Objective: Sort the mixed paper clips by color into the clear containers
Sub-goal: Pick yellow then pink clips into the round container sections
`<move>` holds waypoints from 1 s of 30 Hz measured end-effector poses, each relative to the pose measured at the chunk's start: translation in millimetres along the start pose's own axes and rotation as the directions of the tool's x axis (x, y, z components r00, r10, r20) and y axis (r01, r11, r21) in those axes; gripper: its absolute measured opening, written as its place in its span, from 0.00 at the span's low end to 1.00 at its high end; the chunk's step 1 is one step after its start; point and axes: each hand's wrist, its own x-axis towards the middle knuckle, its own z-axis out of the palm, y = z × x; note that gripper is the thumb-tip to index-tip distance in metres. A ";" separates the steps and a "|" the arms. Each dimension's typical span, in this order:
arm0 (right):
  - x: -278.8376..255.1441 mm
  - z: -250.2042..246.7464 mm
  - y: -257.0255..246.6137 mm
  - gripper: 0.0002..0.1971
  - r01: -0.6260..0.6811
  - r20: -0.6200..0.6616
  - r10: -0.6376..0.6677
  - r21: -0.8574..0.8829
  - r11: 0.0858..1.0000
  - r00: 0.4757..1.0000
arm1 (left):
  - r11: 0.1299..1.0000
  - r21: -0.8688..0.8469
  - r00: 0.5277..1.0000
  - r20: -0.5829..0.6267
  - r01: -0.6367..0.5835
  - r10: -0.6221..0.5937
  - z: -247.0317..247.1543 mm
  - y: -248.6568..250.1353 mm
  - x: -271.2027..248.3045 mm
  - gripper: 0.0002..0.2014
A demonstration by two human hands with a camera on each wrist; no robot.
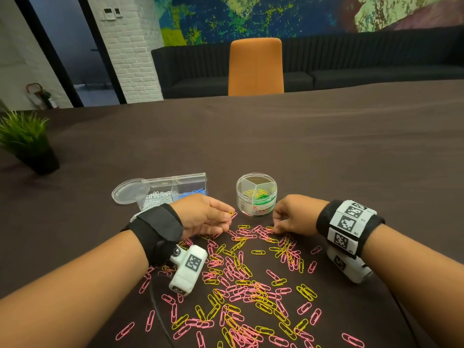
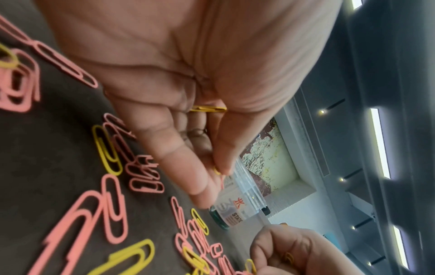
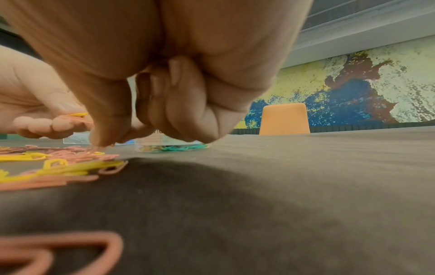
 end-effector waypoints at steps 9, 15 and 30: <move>-3.4 -2.9 -2.6 0.07 -0.035 -0.067 0.039 0.061 0.998 0.997 | 0.998 0.069 0.996 -0.091 0.004 0.002 4.1 10.5 -1.2 0.08; -6.3 -3.8 -1.7 0.05 -0.013 -0.060 0.015 0.037 0.999 0.998 | 0.986 0.166 0.997 -0.082 0.020 -0.006 15.8 11.5 6.5 0.12; -4.7 -1.8 -0.3 0.14 -0.034 -0.073 0.036 0.033 0.999 0.997 | 0.250 0.959 0.953 0.058 -0.136 0.297 46.7 21.2 23.0 0.04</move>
